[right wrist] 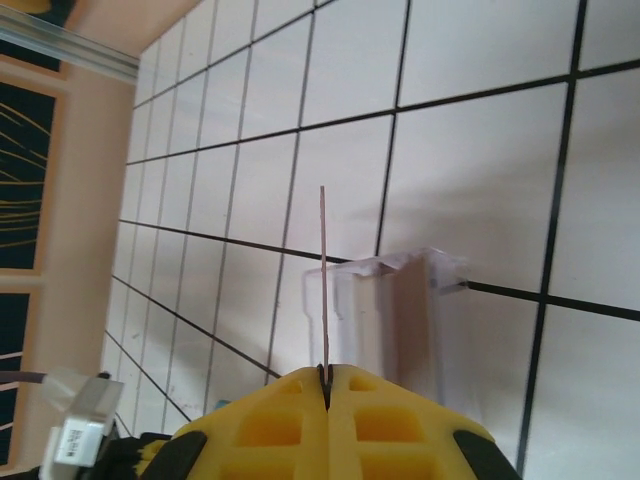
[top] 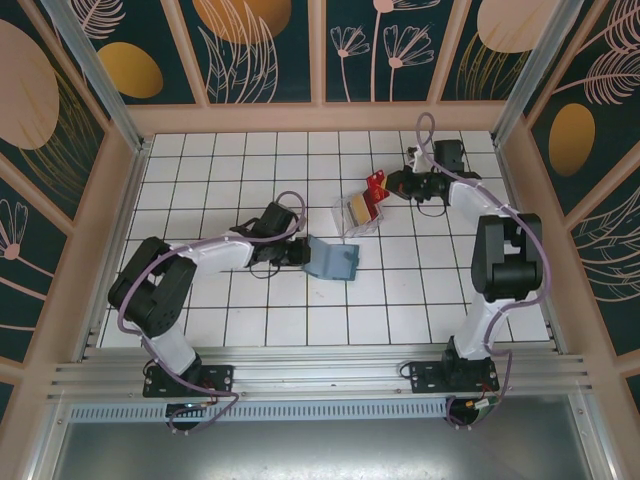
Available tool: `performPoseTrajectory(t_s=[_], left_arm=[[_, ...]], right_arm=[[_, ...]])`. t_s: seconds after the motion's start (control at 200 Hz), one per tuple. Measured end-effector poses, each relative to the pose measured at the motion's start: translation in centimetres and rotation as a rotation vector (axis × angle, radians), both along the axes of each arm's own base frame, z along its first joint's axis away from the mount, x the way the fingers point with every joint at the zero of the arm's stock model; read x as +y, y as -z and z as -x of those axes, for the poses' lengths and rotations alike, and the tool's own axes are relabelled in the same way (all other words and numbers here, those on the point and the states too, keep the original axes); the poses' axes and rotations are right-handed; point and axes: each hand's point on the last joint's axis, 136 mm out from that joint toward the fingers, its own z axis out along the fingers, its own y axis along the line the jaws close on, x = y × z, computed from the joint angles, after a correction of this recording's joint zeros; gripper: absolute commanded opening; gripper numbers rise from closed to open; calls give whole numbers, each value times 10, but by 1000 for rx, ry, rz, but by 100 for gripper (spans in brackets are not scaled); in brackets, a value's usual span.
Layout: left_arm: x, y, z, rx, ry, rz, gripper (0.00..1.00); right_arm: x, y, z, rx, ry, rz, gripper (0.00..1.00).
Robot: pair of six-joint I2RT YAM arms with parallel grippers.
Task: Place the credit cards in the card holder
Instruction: Pick up the credit card from the storage box, then insert the credit card into the card slot.
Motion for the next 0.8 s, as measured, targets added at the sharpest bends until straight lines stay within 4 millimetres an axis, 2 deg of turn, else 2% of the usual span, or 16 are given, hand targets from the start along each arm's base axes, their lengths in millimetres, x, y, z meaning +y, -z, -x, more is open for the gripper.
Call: performPoseTrajectory(t_s=[0.085,0.155,0.225,0.275,0.335,0.395,0.465,0.531,0.636,0.801], left_arm=[[3,-2,4,-10,-15,15,3],[6,-3,8,-14,-30,31,2],[10,0,13,-11,-48,44,0],[13,3,17,-4,-66,54,0],[16,6,21,1,-85,68,0],[20,7,26,4,-106,84,0],[22,8,30,4,-126,101,0],[24,8,31,5,-145,111,0],[24,6,30,6,-160,124,0],[24,6,29,6,-170,135,0]], right_arm=[[10,-13,12,-12,-15,-18,0],[27,-21,32,-21,-49,-29,0],[54,-25,61,-18,-106,-47,0],[78,-22,89,0,-156,-61,0],[103,-10,129,47,-219,-77,0],[120,8,167,105,-262,-77,0],[128,34,202,187,-271,-62,0],[128,58,225,256,-253,-35,0],[125,84,241,327,-198,1,0],[123,98,228,331,-107,-9,0]])
